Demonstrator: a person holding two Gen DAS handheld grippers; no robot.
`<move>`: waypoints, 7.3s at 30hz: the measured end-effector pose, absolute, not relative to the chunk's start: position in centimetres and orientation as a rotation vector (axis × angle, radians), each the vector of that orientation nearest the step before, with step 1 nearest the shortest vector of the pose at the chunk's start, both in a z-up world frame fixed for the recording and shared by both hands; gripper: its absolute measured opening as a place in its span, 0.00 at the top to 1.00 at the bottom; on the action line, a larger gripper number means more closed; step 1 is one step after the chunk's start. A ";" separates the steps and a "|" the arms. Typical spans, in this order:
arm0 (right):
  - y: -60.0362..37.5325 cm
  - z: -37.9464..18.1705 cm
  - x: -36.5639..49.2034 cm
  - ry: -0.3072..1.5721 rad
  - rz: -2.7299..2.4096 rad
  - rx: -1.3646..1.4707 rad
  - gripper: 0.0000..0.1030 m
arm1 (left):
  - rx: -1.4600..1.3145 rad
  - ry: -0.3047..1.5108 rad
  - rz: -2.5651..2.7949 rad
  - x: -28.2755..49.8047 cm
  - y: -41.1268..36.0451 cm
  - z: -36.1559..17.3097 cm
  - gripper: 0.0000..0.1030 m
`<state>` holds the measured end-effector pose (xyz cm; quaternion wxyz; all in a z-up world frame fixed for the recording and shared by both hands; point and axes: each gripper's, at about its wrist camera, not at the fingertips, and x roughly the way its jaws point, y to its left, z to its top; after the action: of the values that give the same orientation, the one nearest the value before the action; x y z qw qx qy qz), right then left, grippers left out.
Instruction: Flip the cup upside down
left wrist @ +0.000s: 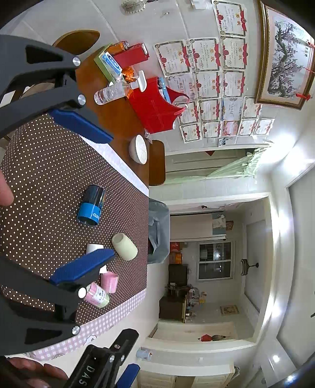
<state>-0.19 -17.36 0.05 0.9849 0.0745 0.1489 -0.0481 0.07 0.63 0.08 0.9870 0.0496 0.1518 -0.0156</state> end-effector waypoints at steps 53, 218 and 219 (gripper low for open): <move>-17.8 -0.6 1.0 0.318 -0.084 0.130 0.06 | 0.105 0.328 -0.062 1.6 0.0 -0.1 0.16; -17.8 -3.6 3.4 0.390 0.134 0.075 0.06 | 0.229 0.449 -0.219 3.8 0.6 -3.6 0.17; -17.8 -3.6 3.4 0.387 0.138 0.075 0.06 | 0.222 0.444 -0.210 3.7 0.8 -3.5 0.17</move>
<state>3.38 -17.77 -3.64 0.9783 0.0373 0.1919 0.0684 3.67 0.76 -3.47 0.9640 0.1095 0.2191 -0.1036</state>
